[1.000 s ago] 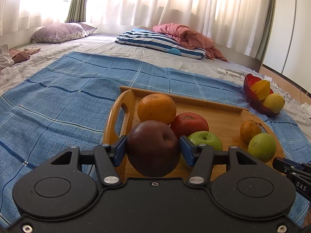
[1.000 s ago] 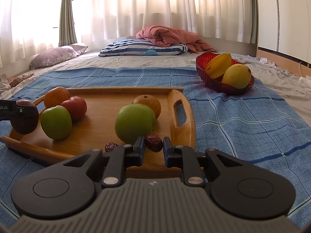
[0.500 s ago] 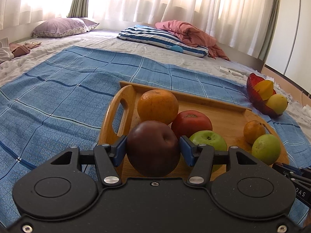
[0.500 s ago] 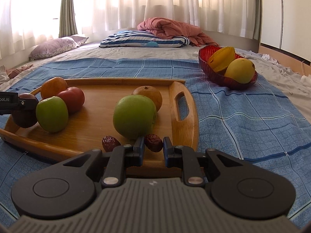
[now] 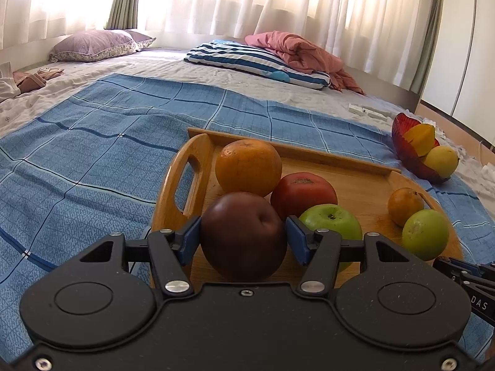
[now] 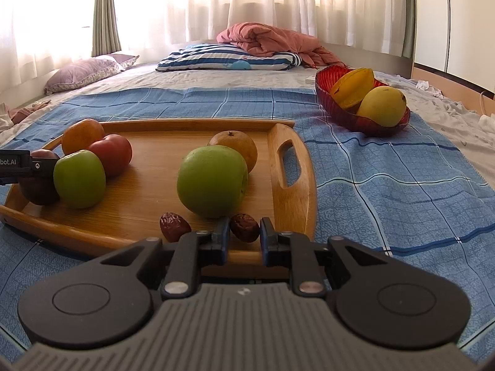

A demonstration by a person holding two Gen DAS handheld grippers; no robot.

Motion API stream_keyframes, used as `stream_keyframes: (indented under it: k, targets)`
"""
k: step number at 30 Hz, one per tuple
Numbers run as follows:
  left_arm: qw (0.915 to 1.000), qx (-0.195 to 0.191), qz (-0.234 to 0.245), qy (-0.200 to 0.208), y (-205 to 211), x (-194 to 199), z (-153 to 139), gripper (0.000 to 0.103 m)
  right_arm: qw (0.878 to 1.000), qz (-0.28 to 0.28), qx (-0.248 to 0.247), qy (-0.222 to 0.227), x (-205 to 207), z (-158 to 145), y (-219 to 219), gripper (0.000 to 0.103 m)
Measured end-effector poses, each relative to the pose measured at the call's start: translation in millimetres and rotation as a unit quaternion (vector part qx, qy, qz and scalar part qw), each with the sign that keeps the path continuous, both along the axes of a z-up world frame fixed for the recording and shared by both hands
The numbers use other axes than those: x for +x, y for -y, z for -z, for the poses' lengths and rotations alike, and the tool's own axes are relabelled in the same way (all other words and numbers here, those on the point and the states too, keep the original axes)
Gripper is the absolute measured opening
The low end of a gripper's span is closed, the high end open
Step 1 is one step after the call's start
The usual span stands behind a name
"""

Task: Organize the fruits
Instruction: 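Open the right gripper to drop the date while the left lowers the apple, then withdraw both open grippers from the tray toward the dates on the cloth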

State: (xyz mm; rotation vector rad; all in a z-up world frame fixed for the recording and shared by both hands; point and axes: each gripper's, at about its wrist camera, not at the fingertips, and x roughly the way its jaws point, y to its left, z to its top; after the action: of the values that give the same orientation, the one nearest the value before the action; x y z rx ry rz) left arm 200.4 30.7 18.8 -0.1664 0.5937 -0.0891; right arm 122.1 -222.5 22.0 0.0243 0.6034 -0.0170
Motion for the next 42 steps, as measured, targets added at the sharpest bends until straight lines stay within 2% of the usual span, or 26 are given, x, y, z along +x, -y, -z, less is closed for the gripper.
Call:
stream_keyframes:
  k: [8,11,12,14,15,17,22,28,42]
  targets:
    - [0.9999,0.007,-0.001,-0.012,-3,-3,5,0.068,1.0,0.002,0.0,-0.001,1,1,-1,0.025]
    - [0.9999,0.008,0.004,-0.01,-4,-6,5,0.073,1.0,0.002,0.002,-0.001,0,1,-1,0.028]
    - [0.9999,0.006,0.006,-0.009,-4,-7,4,0.075,1.0,0.002,0.003,-0.001,0,0,-1,0.029]
    - [0.9999,-0.003,0.011,-0.008,-5,-9,3,0.087,1.0,0.001,0.005,0.0,-1,0,0,0.032]
    - [0.9999,-0.009,0.013,-0.006,-6,-11,1,0.089,1.0,0.001,0.007,0.0,-2,0,0,0.045]
    - [0.9999,-0.012,0.01,-0.004,-6,-14,-1,0.095,1.0,0.002,0.01,0.002,-3,-1,1,0.049]
    - [0.9998,0.017,0.006,0.01,-2,-25,-5,0.098,1.0,0.002,0.015,0.007,-10,-4,2,0.06]
    - [0.9992,0.026,0.021,0.02,3,-44,-9,0.1,1.0,0.006,0.022,0.022,-23,-7,5,0.075]
    - [0.9932,0.052,0.098,0.035,40,-100,-7,0.103,0.999,-0.012,0.026,0.042,-68,-10,2,0.086]
